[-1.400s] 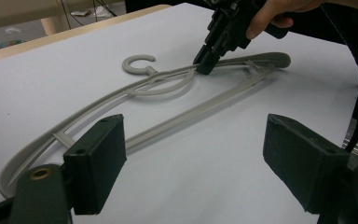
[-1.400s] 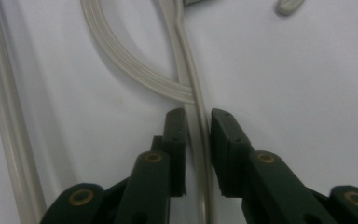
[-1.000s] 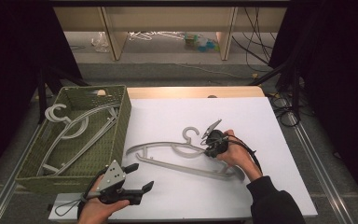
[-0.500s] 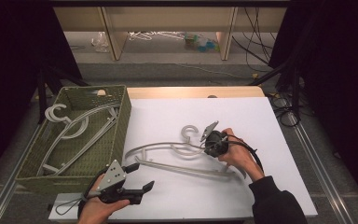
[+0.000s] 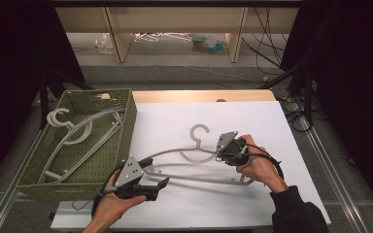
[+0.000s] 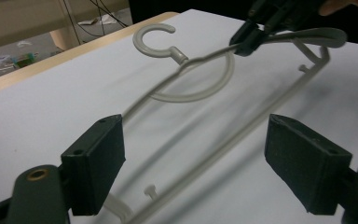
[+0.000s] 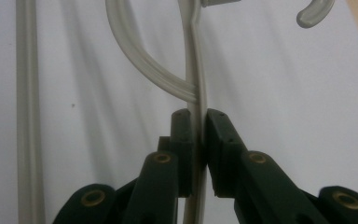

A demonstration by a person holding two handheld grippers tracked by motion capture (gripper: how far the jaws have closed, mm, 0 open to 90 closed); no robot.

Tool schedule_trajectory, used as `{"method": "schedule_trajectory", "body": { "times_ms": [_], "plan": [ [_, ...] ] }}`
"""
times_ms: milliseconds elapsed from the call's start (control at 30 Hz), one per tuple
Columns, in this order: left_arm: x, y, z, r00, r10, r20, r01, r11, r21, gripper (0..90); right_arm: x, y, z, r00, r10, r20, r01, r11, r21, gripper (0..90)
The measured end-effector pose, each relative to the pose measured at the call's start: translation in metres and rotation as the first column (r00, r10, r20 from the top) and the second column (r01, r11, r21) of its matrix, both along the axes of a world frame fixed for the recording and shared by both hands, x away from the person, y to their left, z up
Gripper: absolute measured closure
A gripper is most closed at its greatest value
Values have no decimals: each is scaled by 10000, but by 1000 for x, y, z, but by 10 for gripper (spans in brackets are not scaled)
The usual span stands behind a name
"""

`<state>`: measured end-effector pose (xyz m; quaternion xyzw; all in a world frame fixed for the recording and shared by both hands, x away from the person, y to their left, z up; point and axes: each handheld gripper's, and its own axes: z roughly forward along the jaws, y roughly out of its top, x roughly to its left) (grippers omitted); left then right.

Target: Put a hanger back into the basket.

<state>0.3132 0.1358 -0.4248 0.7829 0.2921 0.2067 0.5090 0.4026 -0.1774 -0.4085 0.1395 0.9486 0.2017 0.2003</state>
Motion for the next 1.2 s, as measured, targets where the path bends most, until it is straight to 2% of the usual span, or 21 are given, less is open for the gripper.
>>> {"method": "schedule_trajectory", "body": {
  "times_ms": [33, 67, 133, 200, 233, 300, 367, 433, 500, 533, 567, 667, 733, 800, 833, 867, 900, 1000, 1100, 1133, 1200],
  "plan": [
    [6, -5, 1, 9998, 92, -148, -93, 9999, -39, 198, -2, 0, 2, 9999, 91, 98, -91, 9999, -42, 822],
    [11, -8, 3, 9999, 99, -86, -97, 9998, 162, 205, -8, 1, 7, 9996, 169, 215, -169, 9999, -6, 822],
    [20, -15, 5, 9999, 132, -40, -131, 9996, 232, 206, -9, 0, 9, 9986, 406, 338, -401, 9990, -177, 821],
    [29, -23, 6, 9996, 163, -232, -150, 9983, 568, 216, -14, 1, 10, 9991, 337, 276, -338, 9994, 42, 821],
    [35, -28, 6, 9996, 163, -243, -146, 9976, 672, 231, -16, 0, 13, 9964, 711, 463, -702, 9973, -217, 822],
    [42, -34, 6, 9990, 101, -430, -66, 9968, 791, 232, -18, 1, 13, 9973, 567, 474, -563, 9984, -82, 821],
    [48, -41, 5, 9970, 4, -773, 90, 9925, 1217, 252, -22, 0, 17, 9948, 831, 590, -819, 9964, -231, 822],
    [56, -51, 4, 9941, -98, -1084, 234, 9919, 1248, 269, -24, 1, 18, 9940, 928, 583, -916, 9955, -233, 822],
    [58, -53, 5, 9938, -105, -1105, 253, 9907, 1336, 308, -26, 2, 19, 9933, 970, 633, -957, 9951, -228, 821],
    [61, -55, 7, 9958, -230, -881, 382, 9838, 1754, 329, -28, 4, 20, 9918, 1092, 668, -1078, 9939, -240, 821],
    [63, -57, 7, 9939, -302, -1057, 485, 9834, 1748, 348, -29, 4, 21, 9917, 1096, 679, -1081, 9938, -242, 821],
    [66, -59, 7, 9920, -426, -1185, 644, 9804, 1864, 374, -31, 5, 22, 9903, 1149, 779, -1132, 9932, -266, 821],
    [67, -63, 6, 9934, -561, -996, 774, 9715, 2242, 410, -33, 7, 22, 9894, 1234, 767, -1211, 9921, -339, 821],
    [68, -67, 4, 9887, -1033, -1085, 1291, 9549, 2675, 445, -33, 7, 23, 9874, 1366, 804, -1340, 9903, -370, 821],
    [68, -70, 2, 9879, -1084, -1105, 1350, 9527, 2721, 476, -35, 8, 22, 9885, 1314, 747, -1295, 9911, -300, 821],
    [69, -72, 1, 9862, -1259, -1079, 1531, 9415, 3004, 518, -35, 8, 23, 9880, 1355, 744, -1334, 9906, -315, 821],
    [70, -74, 0, 9824, -1523, -1081, 1788, 9337, 3103, 518, -35, 8, 23, 9880, 1355, 744, -1334, 9906, -315, 821],
    [69, -75, 1, 9774, -1846, -1030, 2087, 9204, 3307, 686, -36, 9, 22, 9862, 1447, 807, -1421, 9891, -377, 820],
    [65, -73, 7, 9731, -2106, -929, 2300, 9072, 3524, 725, -37, 10, 24, 9836, 1556, 912, -1534, 9877, -310, 819],
    [62, -71, 11, 9693, -2304, -863, 2459, 8987, 3632, 739, -38, 10, 25, 9798, 1743, 980, -1724, 9846, -278, 818],
    [60, -71, 12, 9694, -2308, -836, 2453, 8967, 3684, 745, -38, 9, 25, 9794, 1795, 923, -1784, 9838, -198, 817]
  ]
}}
